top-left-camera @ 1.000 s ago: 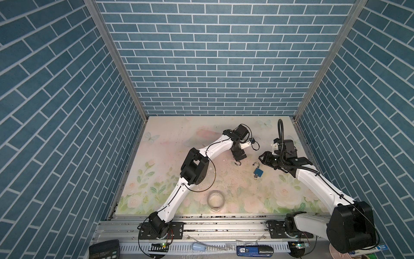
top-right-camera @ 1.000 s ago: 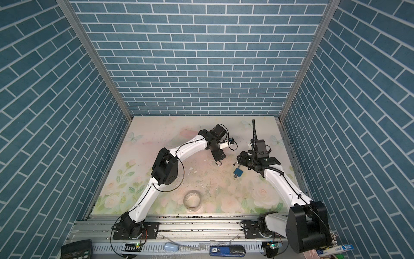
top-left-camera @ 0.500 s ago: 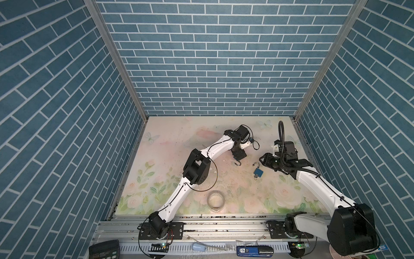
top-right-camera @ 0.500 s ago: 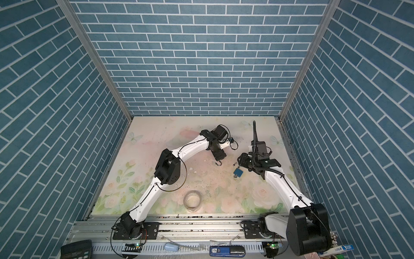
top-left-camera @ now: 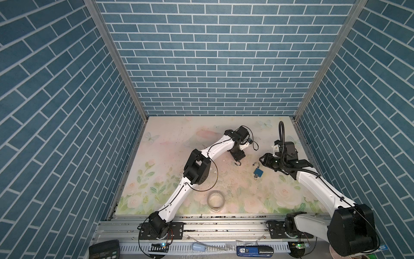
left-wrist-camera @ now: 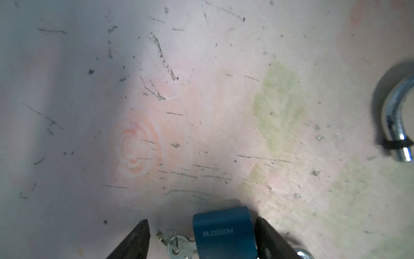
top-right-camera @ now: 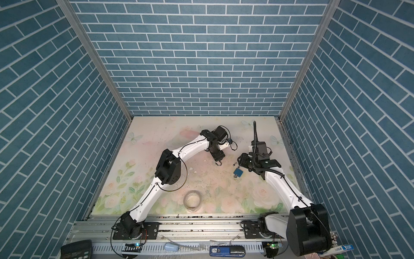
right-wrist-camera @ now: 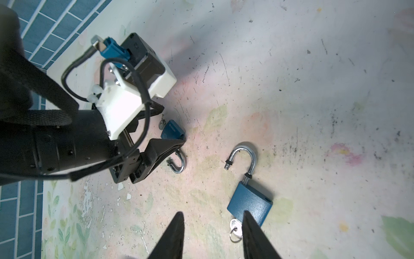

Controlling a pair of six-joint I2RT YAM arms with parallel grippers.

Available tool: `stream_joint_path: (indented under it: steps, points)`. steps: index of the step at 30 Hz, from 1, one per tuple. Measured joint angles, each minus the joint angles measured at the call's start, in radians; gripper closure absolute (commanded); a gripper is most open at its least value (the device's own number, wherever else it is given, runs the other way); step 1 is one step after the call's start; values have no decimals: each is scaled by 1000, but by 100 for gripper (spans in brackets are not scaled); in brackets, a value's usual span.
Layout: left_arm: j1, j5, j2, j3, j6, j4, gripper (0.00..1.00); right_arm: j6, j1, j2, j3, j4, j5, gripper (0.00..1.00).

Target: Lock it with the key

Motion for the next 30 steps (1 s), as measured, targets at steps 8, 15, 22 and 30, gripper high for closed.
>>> stream_joint_path:
  steps: [8,15,22,30]
  points:
    - [-3,6,39,70,-10,-36,35,0,0,-10,0,5,-5,57]
    - [-6,-2,42,84,-35,-72,41,0,0,-10,0,10,-8,57]
    - [-5,-21,42,90,-75,-111,57,0,0,-10,0,12,-20,58]
    - [27,-28,33,79,-226,-146,68,0,0,-9,0,25,-44,58]
